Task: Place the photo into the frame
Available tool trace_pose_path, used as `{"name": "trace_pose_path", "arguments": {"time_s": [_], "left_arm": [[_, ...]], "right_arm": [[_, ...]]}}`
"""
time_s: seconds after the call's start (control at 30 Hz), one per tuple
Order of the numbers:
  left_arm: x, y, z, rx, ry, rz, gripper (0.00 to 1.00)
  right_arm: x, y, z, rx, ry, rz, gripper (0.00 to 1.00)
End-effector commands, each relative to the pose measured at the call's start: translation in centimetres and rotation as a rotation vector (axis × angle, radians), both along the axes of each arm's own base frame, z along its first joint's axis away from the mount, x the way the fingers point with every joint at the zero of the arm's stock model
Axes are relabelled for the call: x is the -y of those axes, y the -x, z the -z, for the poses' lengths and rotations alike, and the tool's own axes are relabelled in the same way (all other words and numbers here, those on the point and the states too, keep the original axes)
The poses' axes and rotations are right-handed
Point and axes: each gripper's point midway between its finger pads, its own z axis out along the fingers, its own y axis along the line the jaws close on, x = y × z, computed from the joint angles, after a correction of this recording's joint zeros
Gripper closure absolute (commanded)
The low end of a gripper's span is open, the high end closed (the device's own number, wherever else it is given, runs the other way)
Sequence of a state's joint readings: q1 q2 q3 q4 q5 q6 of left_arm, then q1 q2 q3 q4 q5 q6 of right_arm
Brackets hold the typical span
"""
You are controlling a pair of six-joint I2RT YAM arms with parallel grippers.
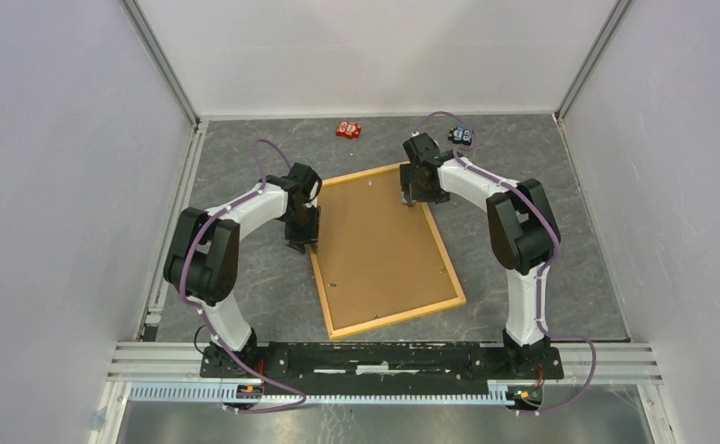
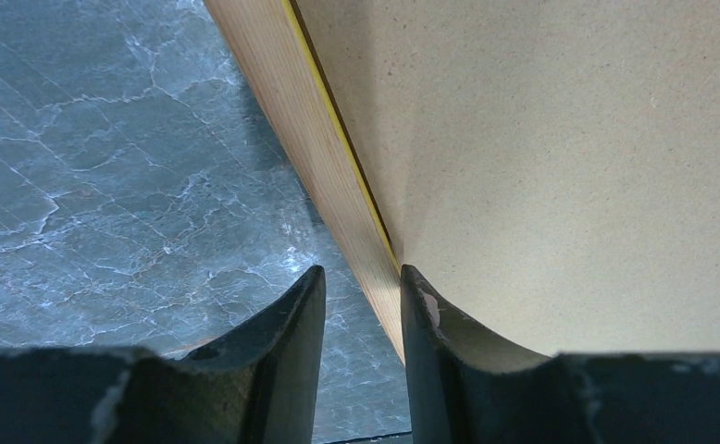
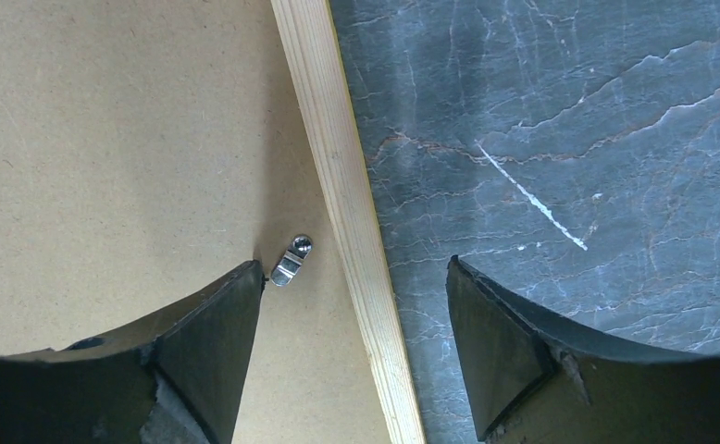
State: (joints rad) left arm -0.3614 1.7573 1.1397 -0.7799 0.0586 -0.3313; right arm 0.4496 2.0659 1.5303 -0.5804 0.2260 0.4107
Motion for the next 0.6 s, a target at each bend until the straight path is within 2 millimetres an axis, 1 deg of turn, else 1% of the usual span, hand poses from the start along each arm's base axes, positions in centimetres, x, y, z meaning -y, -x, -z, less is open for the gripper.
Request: {"name": "trace_pose_path", "arguments": {"time_s": [0.0,0.13,0.33,0.4,0.57], "left_arm": [[-1.0,-0.7,-0.2,0.019,-0.05,0.04,0.58],[-1.0,-0.7,-0.3,0.02,-0.051,0.042,0.59],[-1.1,-0.7,-0.3,0.02,-0.054,0.043,0.59],[-1.0,-0.7,-0.3,0.02,-0.051,0.045,0.59],[-1.0,-0.7,-0.3,0.022,-0.052,0.047,0.6]], "right_arm": [[-0.3,-1.0,-0.5,0.025,-0.003,-0.014,0.22],[-0.2,-1.1,-0.3,0.019,0.001,-0.014,0.26],[0.2,0.4,0.6,-0.01,0.001,-0.038,0.34],[0.5,0.6,0.6,-0.007,0.014,-0.054,0.37],[1.2,0.4,0.8,-0.006,0.064,-0.085,0.42]]}}
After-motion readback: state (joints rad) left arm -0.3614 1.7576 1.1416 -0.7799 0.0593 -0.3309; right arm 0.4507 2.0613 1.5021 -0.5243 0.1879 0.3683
